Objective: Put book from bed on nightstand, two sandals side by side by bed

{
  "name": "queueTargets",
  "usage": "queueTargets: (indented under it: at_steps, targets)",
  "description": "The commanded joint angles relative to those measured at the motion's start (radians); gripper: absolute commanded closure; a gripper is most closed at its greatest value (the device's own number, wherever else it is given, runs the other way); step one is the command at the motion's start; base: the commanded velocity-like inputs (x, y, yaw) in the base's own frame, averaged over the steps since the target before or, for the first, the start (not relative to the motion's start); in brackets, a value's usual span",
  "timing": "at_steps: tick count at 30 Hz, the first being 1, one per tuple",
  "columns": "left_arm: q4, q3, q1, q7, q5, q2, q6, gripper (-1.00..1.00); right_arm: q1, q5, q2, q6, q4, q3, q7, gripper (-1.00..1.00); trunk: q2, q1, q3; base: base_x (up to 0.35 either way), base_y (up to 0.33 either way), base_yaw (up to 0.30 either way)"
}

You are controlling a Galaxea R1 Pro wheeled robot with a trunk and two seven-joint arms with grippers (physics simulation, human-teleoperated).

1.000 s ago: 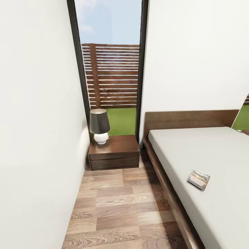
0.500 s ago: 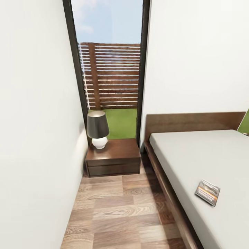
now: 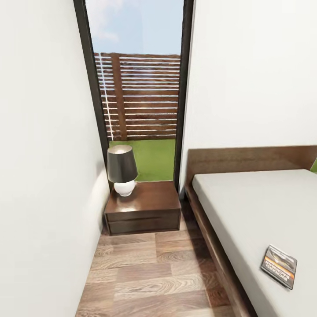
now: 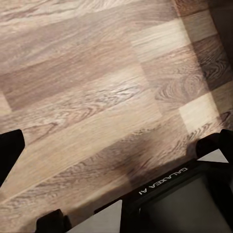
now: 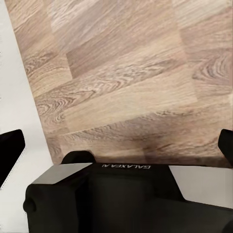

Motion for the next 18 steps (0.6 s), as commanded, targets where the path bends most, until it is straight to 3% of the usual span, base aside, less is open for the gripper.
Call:
queueTargets:
  at_steps: [1,18]
  targets:
    - [0.000,-0.004,-0.001,0.002,-0.010,0.000,-0.010,-1.00,-0.001,0.010,-0.001,0.001,0.002,-0.009,0.002,-1.00,0.000,0.001,-0.001,0.332,0.000,0.000]
    - [0.000,-0.004,-0.001,0.002,-0.009,0.000,-0.010,-1.00,-0.001,0.010,0.001,0.001,0.002,-0.009,0.002,-1.00,0.000,0.001,-0.001,0.332,0.000,0.000]
